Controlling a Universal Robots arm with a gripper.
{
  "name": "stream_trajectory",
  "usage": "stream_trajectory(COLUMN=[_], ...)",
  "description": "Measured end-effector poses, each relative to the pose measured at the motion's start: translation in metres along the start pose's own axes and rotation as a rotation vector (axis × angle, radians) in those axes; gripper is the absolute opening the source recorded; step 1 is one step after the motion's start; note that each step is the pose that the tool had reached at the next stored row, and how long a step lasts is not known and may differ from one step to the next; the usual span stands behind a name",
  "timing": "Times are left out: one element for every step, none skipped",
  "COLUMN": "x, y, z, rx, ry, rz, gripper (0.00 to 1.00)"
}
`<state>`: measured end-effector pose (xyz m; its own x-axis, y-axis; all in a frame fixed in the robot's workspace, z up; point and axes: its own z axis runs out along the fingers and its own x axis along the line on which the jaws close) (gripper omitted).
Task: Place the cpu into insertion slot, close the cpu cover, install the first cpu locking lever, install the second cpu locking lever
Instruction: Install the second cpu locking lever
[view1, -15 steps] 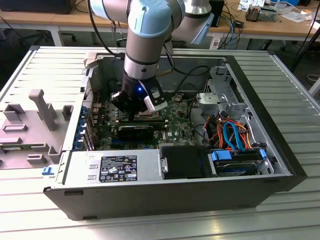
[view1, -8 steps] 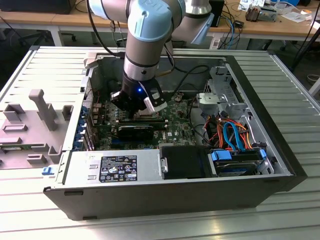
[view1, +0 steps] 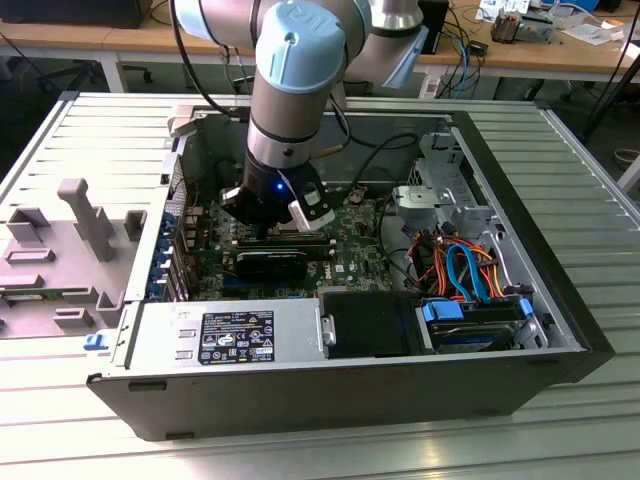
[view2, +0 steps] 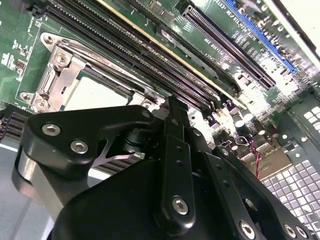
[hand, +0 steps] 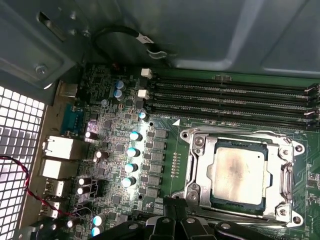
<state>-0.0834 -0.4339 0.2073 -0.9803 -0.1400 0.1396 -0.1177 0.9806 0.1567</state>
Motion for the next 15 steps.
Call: stream_trajectory(x=[0.0001, 0.0001, 0.0002, 0.0003, 0.0004, 0.0004, 0.0005, 0.0006, 0.0006, 0.0005, 0.0004, 0.0004, 0.0003, 0.0003, 0.0002], y=[-0.0005, -0.0012, -0.0022, -0.003, -0.0039, -0.0045, -0.0057, -0.0061, -0.0062, -0.0063, -0.0064, -0.0065, -0.0066, -0.0067, -0.0068], z=[0.0, 0.0001, 0.0002, 0.0003, 0.0004, 0.0006, 0.0009, 0.0011, 0.0013, 0.0017, 0.0021, 0.0025, 0.0031, 0.0035, 0.0039], rx=[-0.0057, -0.0124, -0.0197, -0.0248, -0.0293, -0.0327, -0.0385, -0.0406, -0.0427, -0.0436, -0.0435, -0.0433, -0.0432, -0.0433, -0.0434], ry=[-0.0005, -0.0011, -0.002, -0.0025, -0.0029, -0.0032, -0.0037, -0.004, -0.0043, -0.0044, -0.0042, -0.0041, -0.004, -0.004, -0.004], rz=[-0.002, -0.003, -0.006, -0.007, -0.009, -0.01, -0.012, -0.013, -0.013, -0.013, -0.014, -0.013, -0.013, -0.013, -0.013], gripper=[0.11, 0.11, 0.11, 0.11, 0.11, 0.11, 0.11, 0.11, 0.11, 0.11, 0.11, 0.11, 0.11, 0.11, 0.11])
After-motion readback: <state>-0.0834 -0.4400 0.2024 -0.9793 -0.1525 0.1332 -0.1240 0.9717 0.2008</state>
